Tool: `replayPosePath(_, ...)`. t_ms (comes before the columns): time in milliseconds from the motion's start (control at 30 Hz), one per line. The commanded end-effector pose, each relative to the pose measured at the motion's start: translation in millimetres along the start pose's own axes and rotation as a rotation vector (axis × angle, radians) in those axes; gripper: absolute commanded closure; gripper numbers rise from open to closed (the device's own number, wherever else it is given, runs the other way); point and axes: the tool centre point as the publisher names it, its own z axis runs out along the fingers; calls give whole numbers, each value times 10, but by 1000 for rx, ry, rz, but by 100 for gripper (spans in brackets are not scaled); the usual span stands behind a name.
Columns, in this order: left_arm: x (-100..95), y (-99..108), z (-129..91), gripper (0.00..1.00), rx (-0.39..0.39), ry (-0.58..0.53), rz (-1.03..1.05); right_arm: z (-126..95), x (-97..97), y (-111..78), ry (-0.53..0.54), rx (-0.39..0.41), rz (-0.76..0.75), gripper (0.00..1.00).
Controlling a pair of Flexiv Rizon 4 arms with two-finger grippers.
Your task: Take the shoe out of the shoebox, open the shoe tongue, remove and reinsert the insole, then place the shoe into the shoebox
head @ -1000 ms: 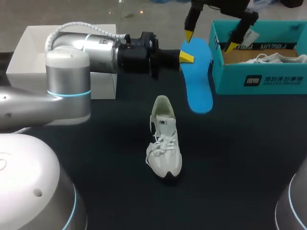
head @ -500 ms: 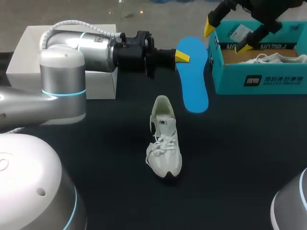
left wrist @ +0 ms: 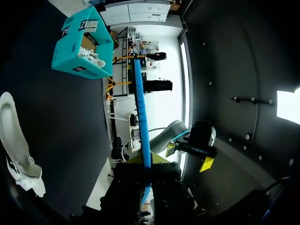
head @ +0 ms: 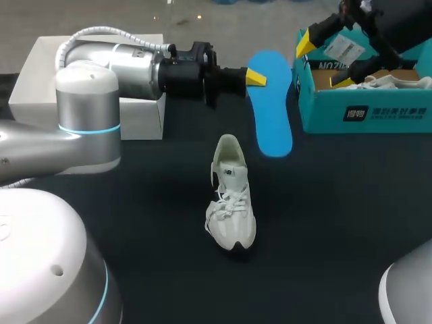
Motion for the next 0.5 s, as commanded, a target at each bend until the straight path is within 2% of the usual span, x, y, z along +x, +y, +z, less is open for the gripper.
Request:
replayPosePath(33,7,6,-16,100,3,31,8,226,-147,-8,275,-26,22,0)
replayPosePath(233,51,12,-29,100,2,45,10,348,-292,5,547,-72,93,0)
replayPosePath(500,54,10,-57,100,0,43,4,345,-315,57,715,-76,69,0)
